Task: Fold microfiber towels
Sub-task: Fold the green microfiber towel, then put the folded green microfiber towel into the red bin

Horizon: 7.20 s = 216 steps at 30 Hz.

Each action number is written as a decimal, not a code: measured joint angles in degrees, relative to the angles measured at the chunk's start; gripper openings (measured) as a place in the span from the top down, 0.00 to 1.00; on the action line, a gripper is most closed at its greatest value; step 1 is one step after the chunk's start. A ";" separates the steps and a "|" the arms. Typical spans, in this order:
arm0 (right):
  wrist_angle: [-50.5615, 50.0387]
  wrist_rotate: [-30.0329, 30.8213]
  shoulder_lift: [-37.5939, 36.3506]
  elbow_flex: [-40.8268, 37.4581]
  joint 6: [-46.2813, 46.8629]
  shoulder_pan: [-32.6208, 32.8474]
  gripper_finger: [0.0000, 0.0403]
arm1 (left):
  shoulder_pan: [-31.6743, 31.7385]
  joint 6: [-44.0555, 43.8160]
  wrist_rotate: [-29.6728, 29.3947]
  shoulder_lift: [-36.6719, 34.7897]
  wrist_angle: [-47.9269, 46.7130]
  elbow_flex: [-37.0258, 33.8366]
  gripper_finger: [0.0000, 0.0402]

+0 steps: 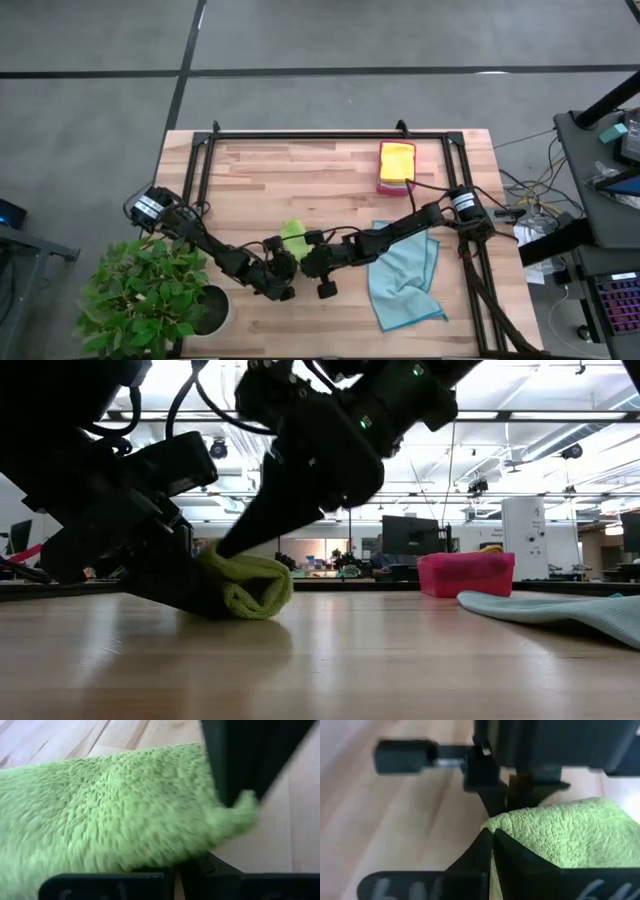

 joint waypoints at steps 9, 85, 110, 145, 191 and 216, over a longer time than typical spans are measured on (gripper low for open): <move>2.54 -2.53 2.81 0.29 6.10 -1.21 0.98 | -0.17 -0.07 3.66 -1.44 -0.05 0.09 1.00; 2.37 6.22 0.47 -0.43 4.64 -10.47 0.98 | 2.01 0.45 4.96 -11.72 -8.16 -1.62 1.00; 16.30 -1.25 -2.49 -18.68 13.70 -1.75 0.98 | 0.09 -0.34 7.30 -4.14 -1.09 -1.50 1.00; 35.30 -0.79 2.88 -17.22 9.53 -15.82 0.98 | 10.79 4.55 -5.33 -13.61 -22.41 -2.40 1.00; 13.61 -17.76 -0.65 -13.23 43.15 -16.75 0.41 | 9.38 4.58 6.64 -14.23 -9.10 -5.92 1.00; 14.81 -21.48 6.07 -5.37 44.22 -16.31 0.62 | 9.35 4.69 6.36 -10.39 -8.36 -6.05 1.00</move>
